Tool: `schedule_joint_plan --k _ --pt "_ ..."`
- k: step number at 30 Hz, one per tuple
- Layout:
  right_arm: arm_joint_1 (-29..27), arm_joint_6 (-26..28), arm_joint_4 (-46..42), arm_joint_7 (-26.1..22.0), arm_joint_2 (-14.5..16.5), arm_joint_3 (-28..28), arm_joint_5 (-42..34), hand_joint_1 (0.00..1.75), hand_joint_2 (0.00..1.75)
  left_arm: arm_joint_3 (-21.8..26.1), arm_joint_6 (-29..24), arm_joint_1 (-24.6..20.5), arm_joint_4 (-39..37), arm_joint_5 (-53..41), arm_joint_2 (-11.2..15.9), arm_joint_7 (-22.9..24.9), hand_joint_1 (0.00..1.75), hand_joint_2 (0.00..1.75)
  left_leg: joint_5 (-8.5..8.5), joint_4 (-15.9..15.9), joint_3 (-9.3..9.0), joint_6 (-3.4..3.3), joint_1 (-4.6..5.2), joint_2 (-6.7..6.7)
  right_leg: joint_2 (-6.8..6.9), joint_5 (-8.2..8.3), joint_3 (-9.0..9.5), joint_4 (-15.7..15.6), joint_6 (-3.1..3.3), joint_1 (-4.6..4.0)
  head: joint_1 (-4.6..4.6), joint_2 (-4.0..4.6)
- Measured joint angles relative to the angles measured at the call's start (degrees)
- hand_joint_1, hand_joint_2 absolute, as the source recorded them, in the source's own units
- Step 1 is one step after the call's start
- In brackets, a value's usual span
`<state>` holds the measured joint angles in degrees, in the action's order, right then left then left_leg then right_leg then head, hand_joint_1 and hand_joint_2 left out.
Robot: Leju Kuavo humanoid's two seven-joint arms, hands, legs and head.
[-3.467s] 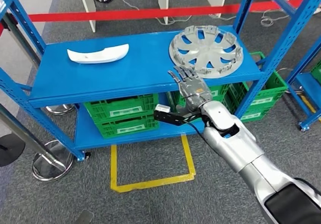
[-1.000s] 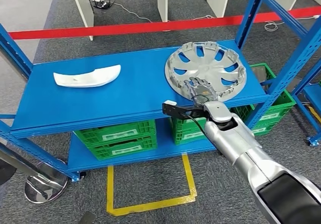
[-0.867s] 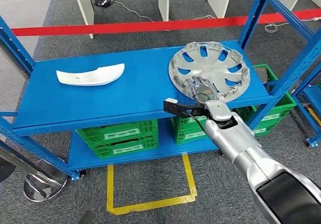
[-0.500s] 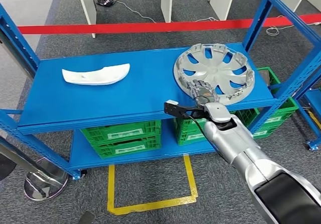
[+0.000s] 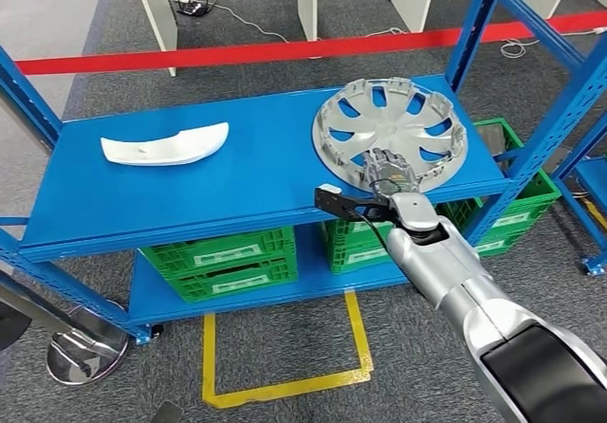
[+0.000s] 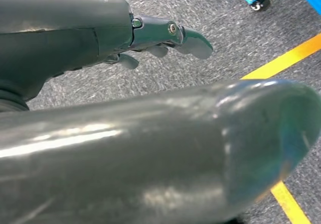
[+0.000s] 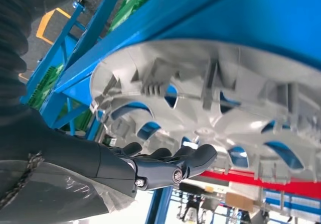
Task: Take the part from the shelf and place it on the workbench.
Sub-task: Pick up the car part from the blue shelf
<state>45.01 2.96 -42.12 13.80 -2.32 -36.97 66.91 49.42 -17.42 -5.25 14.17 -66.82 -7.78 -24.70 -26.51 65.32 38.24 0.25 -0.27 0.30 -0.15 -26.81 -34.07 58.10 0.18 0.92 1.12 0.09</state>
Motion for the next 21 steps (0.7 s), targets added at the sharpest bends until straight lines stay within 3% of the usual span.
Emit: schedule_joint_plan --k 2,5,7,10,11,12,13,16,18,21 --pt "0.06 0.08 0.00 0.08 0.10 0.24 0.08 0.00 1.75 -0.01 -0.01 -0.05 0.01 0.07 0.02 -0.01 0.00 0.00 1.72 -5.81 -2.71 -0.56 0.21 0.01 -0.06 -0.10 -0.04 0.03 -0.40 -0.16 0.03 0.00" --pt "-0.04 0.09 0.00 0.16 0.14 0.45 0.22 0.00 1.75 -0.01 0.00 0.04 -0.01 0.09 -0.06 0.00 0.00 0.00 1.53 -7.13 -3.09 -1.23 0.26 0.01 -0.04 -0.13 -0.28 -0.18 -1.30 -0.21 0.07 0.00" --pt "0.06 0.11 0.00 0.19 0.16 0.66 0.34 0.00 1.75 0.00 -0.02 0.07 0.00 0.10 -0.11 0.00 0.00 0.00 1.74 -7.64 -3.41 -1.86 0.00 -0.01 0.01 -1.33 -1.09 1.35 -1.83 -0.20 0.24 0.00" --pt "0.07 0.17 0.06 0.29 0.17 0.95 0.59 0.00 1.75 0.00 -0.04 -0.03 0.00 0.15 -0.07 0.00 0.00 0.00 1.72 -7.81 -3.61 -2.42 -0.06 -0.03 0.04 -5.97 -6.11 11.59 -2.22 -0.20 0.55 0.00" --pt "-0.10 0.17 0.13 0.33 0.17 0.98 0.69 0.00 1.75 0.00 -0.03 -0.01 0.00 0.15 -0.10 0.00 0.00 0.00 1.67 -7.78 -3.63 -2.47 -0.03 -0.03 0.05 -6.85 -7.82 14.77 -2.28 -0.19 0.55 0.00" --pt "-0.26 0.17 0.20 0.41 0.17 1.01 0.81 0.00 1.75 0.00 -0.03 0.03 -0.01 0.15 -0.13 0.00 0.00 0.00 1.62 -7.75 -3.66 -2.50 -0.01 0.00 0.05 -6.70 -8.68 16.08 -2.30 -0.20 0.56 0.00" --pt "-0.34 0.17 0.26 0.50 0.16 1.08 0.95 0.00 1.75 0.00 -0.02 0.06 -0.01 0.14 -0.16 0.00 0.00 0.00 1.55 -7.69 -3.72 -2.49 -0.01 0.04 0.06 -5.42 -8.39 15.03 -2.23 -0.21 0.58 0.00" --pt "0.03 0.39 0.31 0.95 0.18 1.41 1.39 0.00 1.75 0.00 -0.02 0.06 -0.01 0.14 -0.24 0.00 0.00 0.00 1.06 -7.25 -3.88 -2.03 0.10 0.18 0.11 -0.11 -2.99 3.72 -1.73 -0.28 0.57 0.00" --pt "0.25 0.73 0.32 1.24 0.27 1.53 1.65 0.00 1.75 0.00 -0.01 0.03 -0.01 0.13 -0.25 0.01 0.00 0.00 0.85 -7.01 -3.79 -1.53 0.29 0.17 0.04 0.40 -0.96 0.21 -1.35 -0.41 0.53 0.00" --pt "0.29 0.99 0.32 1.50 0.32 1.85 1.86 0.00 1.75 0.00 0.01 0.07 0.00 0.13 -0.30 0.02 0.00 0.00 0.51 -6.83 -3.75 -0.72 0.27 0.12 -0.05 0.42 -0.68 -0.05 -0.58 -0.34 0.48 0.00"
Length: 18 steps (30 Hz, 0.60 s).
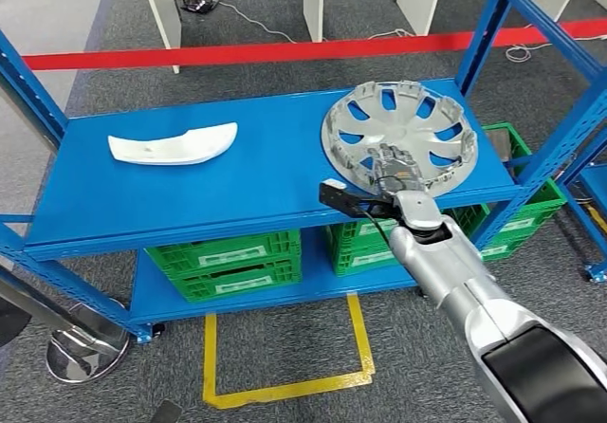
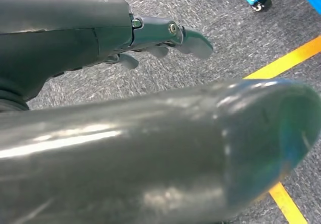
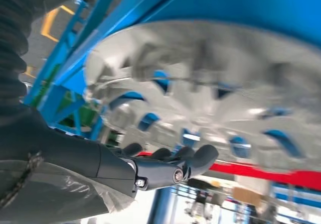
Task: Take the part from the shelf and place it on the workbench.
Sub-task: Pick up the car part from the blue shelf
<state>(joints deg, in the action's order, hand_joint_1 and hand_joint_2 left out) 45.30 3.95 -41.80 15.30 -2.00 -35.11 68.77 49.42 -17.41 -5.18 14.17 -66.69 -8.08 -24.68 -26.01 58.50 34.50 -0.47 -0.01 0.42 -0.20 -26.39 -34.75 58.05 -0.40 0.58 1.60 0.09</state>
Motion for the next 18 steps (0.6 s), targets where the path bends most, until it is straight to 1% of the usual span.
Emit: schedule_joint_plan --k 1,2,3,4,5,6,7,8,9,10,11,12,14,15,16,17,18 --pt "0.06 0.02 -0.01 0.05 0.03 0.15 0.08 0.00 1.75 0.00 -0.01 0.00 0.00 0.01 -0.01 0.00 0.00 0.00 -0.77 1.04 0.40 0.35 -0.06 -0.03 0.01 0.05 0.11 -0.13 0.32 0.12 -0.09 0.00" --pt "0.13 0.03 -0.01 0.10 0.09 0.28 0.18 0.00 1.75 0.00 -0.01 -0.01 0.00 0.01 0.01 0.00 0.00 0.00 -2.12 3.24 1.34 0.71 -0.15 -0.06 0.02 0.07 0.24 -0.26 0.61 0.26 -0.18 0.00" --pt "0.16 0.04 -0.01 0.13 0.15 0.34 0.29 0.00 1.75 0.00 -0.01 -0.02 -0.01 0.01 0.02 0.00 0.00 0.00 -3.89 6.61 2.85 1.02 -0.26 -0.10 0.02 0.02 0.34 -0.27 0.80 0.27 -0.26 0.00" --pt "0.14 0.05 -0.01 0.18 0.21 0.36 0.41 0.00 1.75 0.00 -0.01 -0.03 -0.01 0.00 0.01 0.00 0.00 0.00 -5.71 10.70 4.78 1.24 -0.34 -0.11 0.02 -0.07 0.40 -0.26 0.94 0.27 -0.32 0.00" --pt "0.09 0.05 0.01 0.25 0.25 0.38 0.54 0.00 1.75 0.00 -0.01 0.00 -0.01 0.00 -0.02 0.00 0.00 0.00 -6.92 14.25 6.56 1.38 -0.41 -0.12 0.02 -0.16 0.48 -0.25 1.00 0.25 -0.31 0.00" --pt "0.02 0.05 0.02 0.32 0.27 0.40 0.66 0.00 1.75 0.00 -0.01 0.05 -0.01 -0.01 -0.04 -0.01 0.00 0.00 -7.12 16.26 7.67 1.44 -0.43 -0.12 0.01 -0.26 0.59 -0.24 1.01 0.24 -0.31 0.00" --pt "-0.02 0.06 0.04 0.37 0.28 0.44 0.76 0.00 1.75 0.00 -0.01 0.09 -0.01 -0.01 -0.06 -0.02 0.00 0.00 -6.10 16.00 7.72 1.40 -0.44 -0.12 0.00 -0.38 0.76 -0.22 0.99 0.24 -0.31 0.00" --pt "-0.03 0.08 0.04 0.40 0.30 0.49 0.87 0.00 1.75 0.00 -0.01 0.11 -0.01 0.00 -0.06 -0.03 0.00 0.00 -3.99 13.26 6.59 1.26 -0.44 -0.13 -0.02 -0.54 1.02 -0.21 0.93 0.24 -0.31 0.00" --pt "-0.02 0.11 0.05 0.42 0.33 0.52 0.97 0.00 1.75 0.00 -0.01 0.11 -0.01 0.00 -0.04 -0.04 0.00 0.00 -1.50 9.10 4.81 1.01 -0.43 -0.13 -0.04 -0.74 1.29 -0.22 0.82 0.24 -0.31 0.00" --pt "0.03 0.17 0.05 0.42 0.37 0.56 1.05 0.00 1.75 0.00 0.00 0.10 -0.01 0.00 -0.03 -0.04 0.00 0.00 0.29 5.20 2.98 0.75 -0.34 -0.13 -0.06 -0.93 1.51 -0.21 0.65 0.15 -0.31 0.00" --pt "0.08 0.23 0.06 0.42 0.41 0.58 1.11 0.00 1.75 0.00 0.00 0.06 -0.01 0.00 -0.01 -0.04 0.00 0.00 1.28 2.10 1.57 0.46 -0.25 -0.14 -0.09 -1.07 1.61 -0.18 0.43 0.06 -0.30 0.00" --pt "0.10 0.28 0.07 0.42 0.45 0.59 1.15 0.00 1.75 0.00 0.01 0.04 -0.01 -0.01 -0.01 -0.04 0.00 0.00 1.43 0.54 0.87 0.23 -0.14 -0.13 -0.11 -1.15 1.59 -0.18 0.20 0.00 -0.26 0.00" --pt "0.11 0.36 0.07 0.42 0.50 0.61 1.18 0.00 1.75 -0.01 0.03 0.03 -0.01 -0.01 -0.02 -0.05 0.00 0.00 0.97 -0.21 0.57 -0.25 -0.02 -0.12 -0.12 -1.18 1.57 -0.37 -0.42 -0.02 -0.22 0.00" --pt "0.11 0.40 0.05 0.42 0.52 0.67 1.20 0.00 1.75 -0.01 0.04 0.06 -0.01 -0.02 -0.04 -0.05 0.00 0.00 1.02 -0.44 0.44 -0.51 -0.11 -0.12 -0.10 -1.38 1.49 -0.33 -0.75 0.02 -0.19 0.00" --pt "0.17 0.44 0.03 0.42 0.55 0.77 1.22 0.00 1.75 -0.01 0.07 0.07 -0.01 -0.01 -0.04 -0.07 0.00 0.00 1.05 -0.71 0.24 -0.85 -0.22 -0.13 -0.08 -1.93 1.10 0.36 -1.06 0.04 -0.15 0.00" --pt "0.26 0.48 0.01 0.42 0.56 0.87 1.26 0.00 1.75 -0.01 0.11 0.05 -0.01 -0.01 -0.03 -0.08 0.00 0.00 1.08 -0.98 0.03 -1.16 -0.36 -0.15 -0.06 -2.97 0.15 2.20 -1.31 0.05 -0.07 0.00" --pt "0.31 0.51 0.00 0.41 0.56 0.96 1.28 0.00 1.75 -0.01 0.19 0.01 -0.01 0.00 -0.02 -0.08 0.00 0.00 1.04 -1.09 -0.13 -1.40 -0.43 -0.17 -0.04 -4.43 -1.50 5.29 -1.49 0.08 -0.02 0.00"
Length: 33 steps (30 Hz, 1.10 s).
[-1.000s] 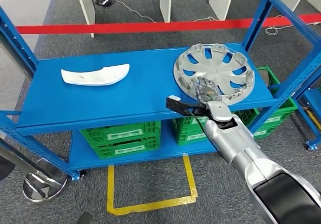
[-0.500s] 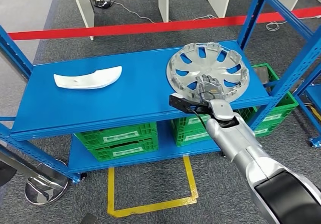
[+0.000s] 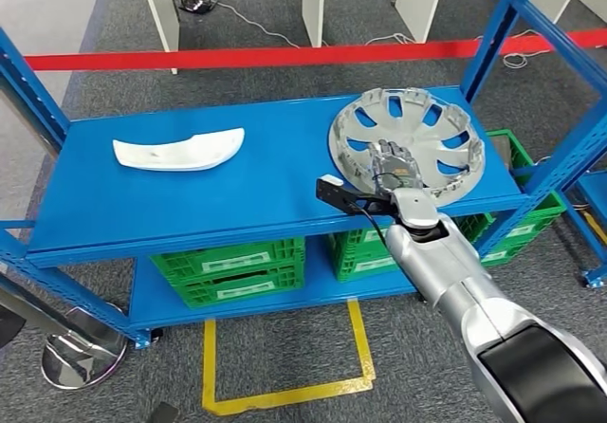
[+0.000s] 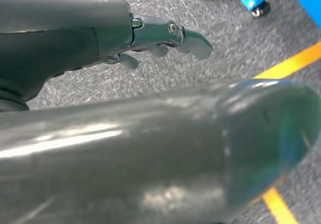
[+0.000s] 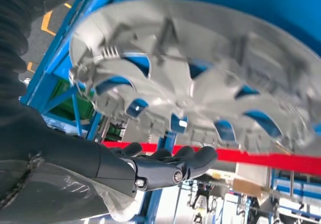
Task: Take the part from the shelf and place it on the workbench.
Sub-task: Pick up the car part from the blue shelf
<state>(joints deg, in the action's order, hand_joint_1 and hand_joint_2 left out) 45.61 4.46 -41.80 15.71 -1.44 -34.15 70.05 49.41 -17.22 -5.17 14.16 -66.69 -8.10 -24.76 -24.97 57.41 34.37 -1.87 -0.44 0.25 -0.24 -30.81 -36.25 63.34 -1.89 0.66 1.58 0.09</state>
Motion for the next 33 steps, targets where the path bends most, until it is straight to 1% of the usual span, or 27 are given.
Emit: schedule_joint_plan --k 2,3,4,5,6,7,8,9,10,12,13,14,15,17,18,19,20,22,23,24,26,27,29,30,31,32,33 --pt "-0.16 0.03 0.06 -0.03 0.00 0.04 0.02 0.00 1.75 0.00 0.18 -0.04 0.00 0.00 0.02 -0.01 0.00 0.00 -0.21 0.02 -0.14 -0.32 0.03 -0.02 0.04 -2.84 -4.36 7.98 -0.27 0.01 0.06 0.00" --pt "-0.37 0.04 0.10 -0.06 0.00 0.04 0.03 0.00 1.75 -0.01 0.23 -0.01 0.00 0.00 -0.01 -0.01 0.00 0.00 -0.32 0.03 -0.26 -0.39 0.05 0.00 0.04 -3.17 -6.01 10.60 -0.35 0.02 0.05 0.00" --pt "-0.55 0.08 0.13 -0.09 0.00 0.05 0.03 0.00 1.75 -0.01 0.26 0.05 0.00 -0.01 -0.02 -0.01 0.00 0.00 -0.48 0.05 -0.44 -0.40 0.05 0.03 0.05 -2.35 -6.69 11.13 -0.36 0.02 0.07 0.00" --pt "-0.62 0.13 0.13 -0.12 0.00 0.07 0.05 0.00 1.75 -0.01 0.26 0.10 0.00 -0.02 -0.04 -0.01 0.00 0.00 -0.70 0.08 -0.71 -0.34 0.05 0.09 0.07 -0.35 -6.08 9.07 -0.31 0.02 0.08 0.00" --pt "-0.59 0.22 0.13 -0.14 0.00 0.11 0.07 0.00 1.75 -0.01 0.26 0.14 0.00 -0.03 -0.07 0.00 0.00 0.00 -0.98 0.15 -1.05 -0.20 0.05 0.14 0.12 2.23 -4.51 5.21 -0.21 0.03 0.07 0.00" --pt "-0.48 0.33 0.13 -0.15 0.00 0.17 0.09 0.00 1.75 -0.01 0.26 0.15 0.00 -0.03 -0.06 0.01 0.00 0.00 -1.30 0.26 -1.31 0.05 0.14 0.19 0.18 4.13 -2.60 1.21 -0.10 -0.04 0.05 0.00" --pt "-0.35 0.44 0.13 -0.19 0.01 0.22 0.12 0.00 1.75 -0.01 0.26 0.11 0.00 -0.04 -0.05 0.01 0.00 0.00 -1.60 0.47 -1.41 0.32 0.25 0.21 0.22 5.24 -0.87 -2.27 0.13 -0.08 0.02 0.00" --pt "-0.30 0.51 0.13 -0.22 0.03 0.26 0.14 0.00 1.75 -0.01 0.26 0.08 0.00 -0.05 -0.04 0.02 0.00 0.00 -1.78 0.63 -1.41 0.60 0.36 0.21 0.21 5.51 0.18 -4.22 0.37 -0.13 -0.04 0.00" --pt "-0.32 0.53 0.13 -0.25 0.05 0.28 0.15 0.00 1.75 -0.01 0.26 0.07 0.00 -0.06 -0.03 0.03 0.00 0.00 -1.91 0.72 -1.34 0.86 0.46 0.21 0.17 5.09 0.63 -4.83 0.68 -0.22 -0.07 0.00" --pt "-0.44 0.52 0.12 -0.25 0.08 0.38 0.18 0.00 1.75 -0.01 0.26 0.10 0.00 -0.08 0.03 0.04 0.00 0.00 -2.23 1.06 -1.21 1.35 0.43 0.14 0.07 4.83 0.78 -5.01 1.34 -0.15 -0.09 0.00" --pt "-0.45 0.53 0.10 -0.23 0.07 0.46 0.19 0.00 1.75 0.00 0.26 0.13 0.00 -0.09 0.08 0.04 0.00 0.00 -2.77 1.92 -0.96 1.68 0.41 0.08 0.06 4.69 0.95 -5.03 1.70 -0.05 -0.14 0.00" --pt "-0.42 0.54 0.09 -0.23 0.08 0.54 0.19 0.00 1.75 -0.01 0.25 0.15 0.00 -0.09 0.13 0.04 0.00 0.00 -3.78 3.78 -0.27 2.02 0.37 0.03 0.06 4.57 1.20 -5.10 2.02 0.07 -0.28 0.00" --pt "-0.40 0.54 0.07 -0.23 0.11 0.58 0.19 0.00 1.75 -0.01 0.25 0.15 0.00 -0.09 0.17 0.04 0.00 0.00 -5.23 6.73 0.99 2.34 0.30 -0.03 0.06 4.44 1.48 -5.16 2.31 0.18 -0.42 0.00" --pt "-0.49 0.53 0.05 -0.28 0.19 0.58 0.20 0.00 1.75 -0.01 0.25 0.12 0.00 -0.09 0.14 0.04 0.00 0.00 -8.32 14.24 4.78 2.68 0.20 -0.05 0.04 4.09 1.93 -5.15 2.62 0.16 -0.63 0.00" --pt "-0.57 0.52 0.05 -0.28 0.22 0.57 0.20 0.00 1.75 -0.01 0.25 0.16 0.00 -0.09 0.11 0.04 0.00 0.00 -8.87 16.90 6.44 2.74 0.16 -0.05 0.02 3.89 2.16 -5.14 2.67 0.15 -0.61 0.00" --pt "-0.65 0.52 0.05 -0.28 0.22 0.56 0.20 0.00 1.75 -0.01 0.26 0.22 0.00 -0.09 0.10 0.04 0.00 0.00 -8.23 17.70 7.29 2.70 0.15 -0.05 0.00 3.67 2.44 -5.13 2.66 0.14 -0.62 0.00" --pt "-0.69 0.52 0.05 -0.28 0.22 0.56 0.20 0.00 1.75 -0.01 0.26 0.27 0.00 -0.10 0.10 0.04 0.00 0.00 -6.38 16.22 7.09 2.59 0.15 -0.05 -0.04 3.41 2.81 -5.12 2.60 0.14 -0.62 0.00" --pt "-0.67 0.53 0.02 -0.28 0.22 0.56 0.20 0.00 1.75 -0.01 0.25 0.31 0.00 -0.10 0.15 0.04 0.00 0.00 -1.24 8.80 4.37 2.04 0.22 -0.03 -0.08 2.81 3.67 -5.15 2.39 0.13 -0.61 0.00" --pt "-0.61 0.52 0.02 -0.28 0.23 0.56 0.20 0.00 1.75 -0.01 0.25 0.30 0.00 -0.09 0.19 0.04 0.00 0.00 0.43 5.37 3.00 1.70 0.34 -0.02 -0.10 2.55 3.93 -5.14 2.19 0.05 -0.59 0.00" --pt "-0.56 0.52 0.00 -0.28 0.23 0.56 0.20 0.00 1.75 -0.01 0.25 0.25 0.00 -0.09 0.22 0.04 0.00 0.00 1.10 2.95 2.04 1.40 0.46 -0.01 -0.12 2.37 3.97 -5.14 1.95 -0.01 -0.60 0.00" --pt "-0.54 0.52 0.00 -0.28 0.24 0.56 0.20 0.00 1.75 -0.01 0.26 0.23 0.00 -0.10 0.26 0.04 0.00 0.00 0.63 1.56 1.62 0.97 0.68 0.00 -0.15 2.25 3.80 -5.30 1.38 -0.09 -0.59 0.00" --pt "-0.58 0.53 -0.05 -0.28 0.24 0.57 0.20 0.00 1.75 -0.01 0.26 0.24 0.00 -0.10 0.21 0.04 0.00 0.00 0.46 1.14 1.41 0.76 0.54 0.02 -0.13 2.11 3.74 -5.42 1.05 -0.06 -0.57 0.00" --pt "-0.45 0.55 -0.14 -0.28 0.24 0.69 0.20 0.00 1.75 -0.01 0.24 0.26 0.00 -0.10 0.18 0.04 0.00 0.00 0.42 0.49 0.80 0.27 0.26 0.02 -0.05 1.08 3.15 -4.15 0.48 -0.05 -0.34 0.00" --pt "-0.32 0.55 -0.19 -0.28 0.24 0.76 0.20 0.00 1.75 -0.01 0.23 0.20 0.00 -0.10 0.18 0.04 0.00 0.00 0.37 0.19 0.45 -0.01 0.11 0.01 -0.03 -0.10 1.91 -1.73 0.28 -0.04 -0.20 0.00" --pt "-0.23 0.55 -0.18 -0.28 0.24 0.83 0.20 0.00 1.75 -0.01 0.22 0.14 0.00 -0.09 0.21 0.04 0.00 0.00 0.23 0.14 0.28 -0.22 0.13 -0.01 -0.01 -1.55 0.04 1.82 0.16 -0.03 -0.09 0.00" --pt "-0.26 0.53 -0.18 -0.28 0.24 0.85 0.20 0.00 1.75 -0.01 0.22 0.09 0.00 -0.09 0.22 0.04 0.00 0.00 0.07 0.17 0.17 -0.39 0.14 -0.01 -0.01 -2.95 -2.27 5.86 0.04 -0.01 -0.04 0.00" --pt "-0.43 0.52 -0.16 -0.28 0.24 0.86 0.20 0.00 1.75 -0.01 0.22 0.10 0.00 -0.08 0.20 0.04 0.00 0.00 -0.12 0.20 0.04 -0.49 0.15 -0.01 0.00 -3.75 -4.42 9.23 -0.07 0.01 -0.04 0.00"
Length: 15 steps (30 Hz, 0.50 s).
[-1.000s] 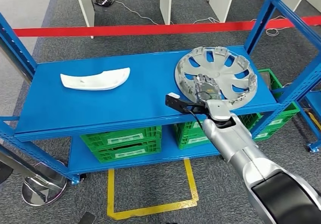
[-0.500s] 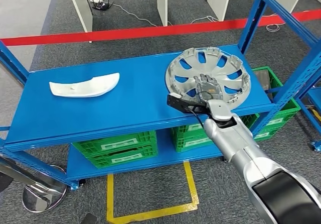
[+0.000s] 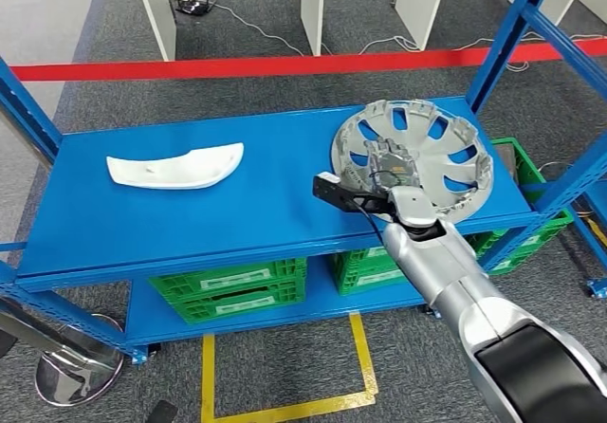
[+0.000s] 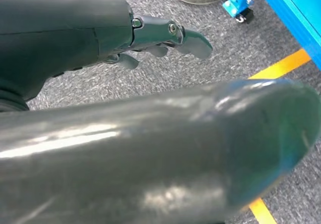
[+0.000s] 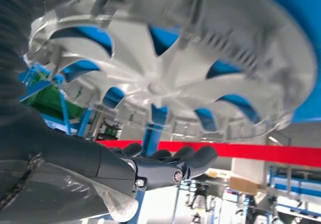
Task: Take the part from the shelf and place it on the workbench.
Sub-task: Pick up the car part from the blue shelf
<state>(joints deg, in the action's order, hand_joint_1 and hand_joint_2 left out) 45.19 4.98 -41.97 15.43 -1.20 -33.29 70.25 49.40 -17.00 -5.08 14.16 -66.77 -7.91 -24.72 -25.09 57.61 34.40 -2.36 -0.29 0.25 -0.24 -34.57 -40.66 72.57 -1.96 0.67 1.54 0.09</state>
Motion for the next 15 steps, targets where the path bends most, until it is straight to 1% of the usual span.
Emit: schedule_joint_plan --k 1,2,3,4,5,6,7,9,10,11,12,13,14,15 --pt "-0.21 -0.02 0.01 0.00 0.00 0.01 0.00 0.00 1.75 0.00 0.00 0.06 0.00 0.00 -0.03 0.00 0.00 0.00 -0.22 0.04 -0.21 -0.02 0.01 0.03 0.01 0.35 -1.28 1.47 -0.06 0.00 0.01 0.00" --pt "-0.35 -0.05 0.02 0.01 0.00 0.02 0.00 0.00 1.75 0.00 0.00 0.13 0.00 0.00 -0.05 0.00 0.00 0.00 -0.50 0.12 -0.52 0.01 0.00 0.09 0.03 1.93 -1.41 0.60 -0.03 0.00 0.02 0.00" --pt "-0.38 -0.09 0.02 0.02 0.00 0.05 0.01 0.00 1.75 0.00 0.00 0.20 0.00 0.00 -0.08 0.00 0.00 0.00 -0.85 0.22 -0.92 0.12 0.00 0.15 0.06 4.46 -0.40 -2.46 0.05 0.01 0.03 0.00" --pt "-0.32 -0.16 0.02 0.05 -0.01 0.08 0.05 0.00 1.75 0.00 -0.01 0.25 0.00 0.01 -0.09 0.00 0.00 0.00 -1.26 0.33 -1.33 0.30 0.00 0.21 0.12 6.90 1.21 -6.47 0.19 -0.02 0.03 0.00" --pt "-0.17 -0.31 0.05 0.15 -0.01 0.09 0.16 0.00 1.75 0.00 -0.02 0.23 0.00 0.02 -0.09 0.00 0.00 0.00 -1.65 0.52 -1.59 0.57 0.11 0.25 0.17 8.54 2.94 -10.07 0.31 -0.09 0.01 0.00" --pt "-0.02 -0.59 0.09 0.37 -0.02 0.09 0.39 0.00 1.75 0.00 -0.05 0.19 0.00 0.04 -0.07 0.01 0.00 0.00 -1.91 0.68 -1.68 0.84 0.20 0.26 0.18 9.24 4.22 -12.53 0.54 -0.16 -0.03 0.00" --pt "0.09 -0.97 0.17 0.73 -0.02 0.07 0.77 0.00 1.75 0.00 -0.08 0.17 0.00 0.07 -0.06 0.01 0.00 0.00 -2.04 0.77 -1.67 1.11 0.28 0.25 0.14 9.12 4.90 -13.61 0.77 -0.25 -0.08 0.00" --pt "0.33 -1.97 0.40 1.71 -0.02 0.04 1.76 0.00 1.75 0.00 -0.17 0.19 0.00 0.09 -0.04 0.11 0.00 0.00 -2.14 0.82 -1.63 1.54 0.32 0.23 0.00 8.68 5.25 -14.01 1.36 -0.28 -0.16 0.00" --pt "0.52 -2.42 0.55 2.20 -0.02 0.04 2.23 0.00 1.75 0.00 -0.24 0.21 0.00 0.09 -0.03 0.16 0.00 0.00 -2.41 1.02 -1.64 1.81 0.28 0.20 -0.01 8.63 5.40 -14.14 1.61 -0.18 -0.18 0.00" --pt "0.82 -2.80 0.73 2.59 -0.04 0.07 2.61 0.00 1.75 0.00 -0.32 0.21 0.00 0.09 -0.02 0.21 0.00 0.00 -3.08 1.94 -1.31 2.12 0.25 0.16 0.02 8.57 5.61 -14.27 1.89 -0.04 -0.24 0.00" --pt "1.16 -3.05 0.98 2.93 -0.08 0.11 2.87 0.00 1.75 0.00 -0.39 0.21 0.00 0.09 -0.01 0.22 0.00 0.00 -4.27 4.04 -0.39 2.47 0.17 0.12 0.07 8.50 5.83 -14.42 2.16 0.11 -0.31 0.00" --pt "1.44 -3.29 1.31 3.16 -0.12 0.16 3.01 0.00 1.75 0.00 -0.43 0.21 0.00 0.09 -0.01 0.26 0.00 0.00 -5.84 7.38 1.21 2.75 0.05 0.08 0.11 8.40 6.00 -14.46 2.37 0.15 -0.36 0.00" --pt "1.64 -3.50 1.74 3.36 -0.18 0.23 3.05 0.00 1.75 0.00 -0.45 0.25 -0.01 0.09 -0.04 0.33 0.00 0.00 -7.50 11.52 3.30 2.95 -0.06 0.06 0.14 8.29 6.09 -14.46 2.52 0.15 -0.42 0.00" --pt "1.74 -3.75 2.24 3.51 -0.21 0.33 3.04 0.00 1.75 0.00 -0.45 0.32 -0.01 0.09 -0.07 0.44 0.00 0.00 -8.66 15.25 5.32 3.10 -0.16 0.05 0.13 8.20 6.17 -14.45 2.60 0.15 -0.42 0.00"
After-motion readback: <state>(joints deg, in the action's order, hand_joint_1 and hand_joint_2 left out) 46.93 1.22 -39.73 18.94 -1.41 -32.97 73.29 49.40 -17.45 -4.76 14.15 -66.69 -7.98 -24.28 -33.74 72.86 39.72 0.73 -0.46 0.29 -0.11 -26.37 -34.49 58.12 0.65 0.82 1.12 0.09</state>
